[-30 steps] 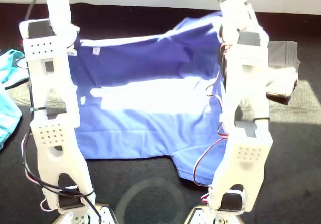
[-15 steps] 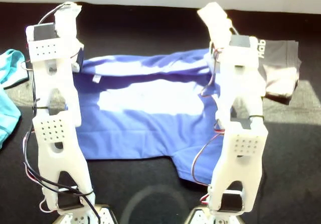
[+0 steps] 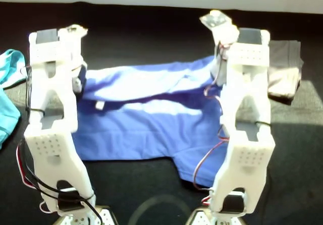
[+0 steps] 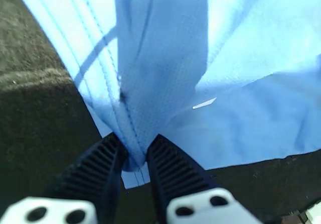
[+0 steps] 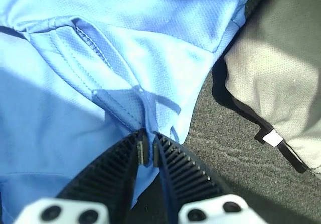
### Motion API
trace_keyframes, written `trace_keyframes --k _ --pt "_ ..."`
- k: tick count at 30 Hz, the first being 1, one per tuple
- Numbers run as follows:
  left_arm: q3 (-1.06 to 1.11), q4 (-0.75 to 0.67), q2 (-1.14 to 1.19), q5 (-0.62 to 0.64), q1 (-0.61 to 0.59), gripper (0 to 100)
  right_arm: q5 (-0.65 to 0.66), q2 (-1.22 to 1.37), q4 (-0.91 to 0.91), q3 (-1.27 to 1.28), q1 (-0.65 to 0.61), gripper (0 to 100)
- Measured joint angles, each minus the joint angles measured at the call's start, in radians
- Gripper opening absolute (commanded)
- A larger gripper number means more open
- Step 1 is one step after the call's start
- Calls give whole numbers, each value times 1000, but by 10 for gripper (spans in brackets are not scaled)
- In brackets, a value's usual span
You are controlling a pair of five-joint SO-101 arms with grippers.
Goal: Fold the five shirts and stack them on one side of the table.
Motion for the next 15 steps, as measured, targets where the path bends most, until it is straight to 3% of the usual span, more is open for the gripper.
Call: trace_keyframes --k 8,15 --pt "282 0 -227 -31 0 10 0 -140 44 25 41 6" --pt "489 0 -354 -107 -3 10 0 -425 3 411 49 6"
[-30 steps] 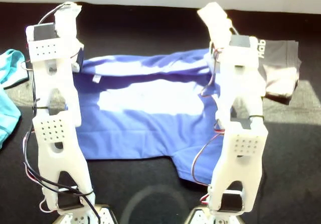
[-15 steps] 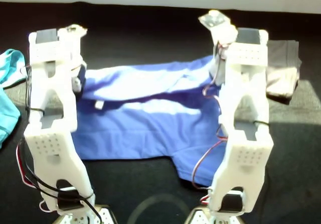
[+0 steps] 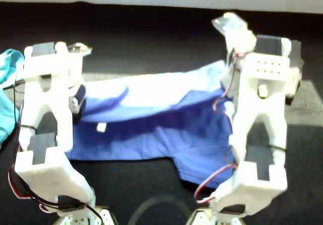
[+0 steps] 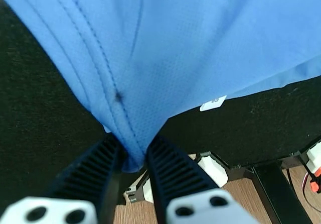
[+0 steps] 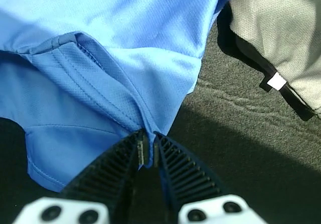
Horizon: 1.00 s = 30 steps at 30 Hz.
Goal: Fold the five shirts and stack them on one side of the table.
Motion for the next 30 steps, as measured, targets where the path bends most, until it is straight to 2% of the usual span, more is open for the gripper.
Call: trace_keyframes --k 9,13,21,26,30 --pt "155 -46 -11 -57 -69 10 0 -511 -255 733 52 6" --pt "201 -58 -11 -58 -77 10 0 -690 -307 937 87 6" --pt "344 -206 -15 -58 -77 10 37 -821 -310 1111 117 6" --pt "362 -209 -15 -63 -77 10 64 -824 -292 1112 166 6" --pt "347 -155 -15 -63 -84 10 112 -824 -239 1079 203 6"
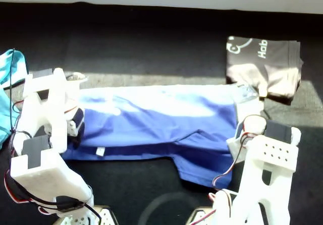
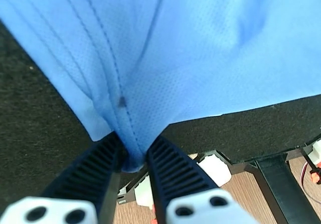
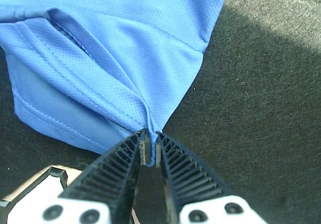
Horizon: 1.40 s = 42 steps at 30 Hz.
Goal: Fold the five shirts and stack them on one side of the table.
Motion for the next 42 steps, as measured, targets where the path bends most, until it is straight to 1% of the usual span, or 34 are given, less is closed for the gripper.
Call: trace_keyframes --k 5,8,11,19,25,32,34,38,40,42 --pt "-14 23 0 0 0 10 18 0 17 -2 8 6" --pt "14 23 0 -2 0 10 18 0 17 23 9 6" --pt "43 23 0 -41 0 10 18 0 17 37 9 6" --pt "58 21 -2 -71 -57 10 23 0 23 40 12 6" --pt "97 -57 -2 -89 -63 10 26 0 23 44 12 6" --pt "124 -127 -2 -89 -63 14 92 -2 15 140 12 6" --pt "124 -127 -2 -89 -63 45 103 -3 -12 175 12 8" --pt "124 -127 -2 -89 -63 163 106 -3 -20 192 12 19" --pt "124 -127 -2 -89 -63 196 106 -3 -21 192 12 70" --pt "124 -127 -2 -89 -63 199 106 -3 -21 192 12 143"
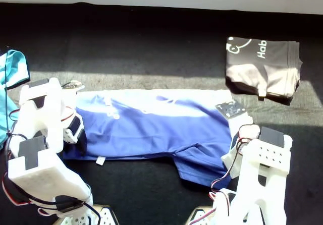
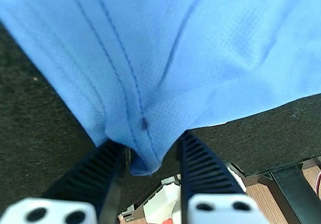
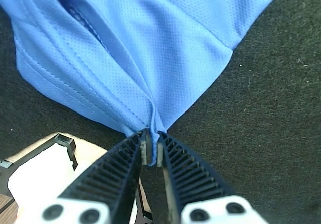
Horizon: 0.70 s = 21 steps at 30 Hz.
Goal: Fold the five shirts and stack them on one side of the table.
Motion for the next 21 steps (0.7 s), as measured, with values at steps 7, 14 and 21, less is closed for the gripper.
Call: trace_keyframes --k 7,14,21 --pt "-120 100 0 0 0 200 0 -3 0 0 0 207" --pt "-450 227 0 28 0 8 0 -3 95 -124 0 115" --pt "-514 215 0 137 149 9 -133 -2 6 -382 -44 8"
